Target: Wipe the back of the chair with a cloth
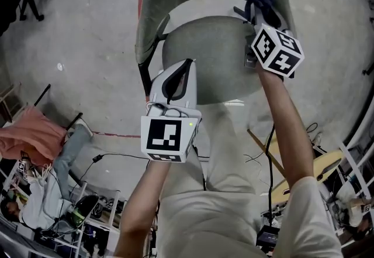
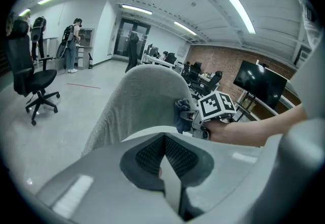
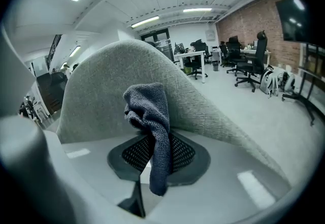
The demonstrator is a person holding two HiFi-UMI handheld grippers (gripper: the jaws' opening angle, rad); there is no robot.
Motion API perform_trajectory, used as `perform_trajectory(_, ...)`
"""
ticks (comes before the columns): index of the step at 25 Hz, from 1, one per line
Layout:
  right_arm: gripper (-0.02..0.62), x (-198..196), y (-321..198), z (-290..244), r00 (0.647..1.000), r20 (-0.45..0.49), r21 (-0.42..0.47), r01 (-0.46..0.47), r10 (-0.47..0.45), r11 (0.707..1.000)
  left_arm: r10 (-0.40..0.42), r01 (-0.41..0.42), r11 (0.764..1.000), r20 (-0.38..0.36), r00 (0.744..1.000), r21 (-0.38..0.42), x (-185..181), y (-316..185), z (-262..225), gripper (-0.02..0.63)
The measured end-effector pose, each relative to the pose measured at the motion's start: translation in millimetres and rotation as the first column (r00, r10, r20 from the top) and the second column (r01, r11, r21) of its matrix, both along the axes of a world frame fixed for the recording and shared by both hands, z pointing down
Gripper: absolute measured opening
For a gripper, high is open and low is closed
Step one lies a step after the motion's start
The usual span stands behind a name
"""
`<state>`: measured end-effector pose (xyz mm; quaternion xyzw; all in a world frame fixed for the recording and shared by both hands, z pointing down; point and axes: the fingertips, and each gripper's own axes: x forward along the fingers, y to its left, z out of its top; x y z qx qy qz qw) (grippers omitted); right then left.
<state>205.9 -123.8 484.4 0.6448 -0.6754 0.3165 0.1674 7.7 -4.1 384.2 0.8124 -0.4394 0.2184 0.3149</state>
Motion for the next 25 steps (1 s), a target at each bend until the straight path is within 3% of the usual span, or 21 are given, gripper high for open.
perform_trajectory(10,0.083,34,24,8,0.994,-0.021,-0.028,-0.109,0.108,0.994,0.029,-0.029,1.000,-0.004,1.000,-0.007,12,9,4,0.002)
perform_trajectory(25,0.083,77,72,17,0.962,-0.050,-0.088,-0.272,0.269,0.958,0.090,-0.090,0.996,-0.020,0.996,-0.005,33,18,5,0.002)
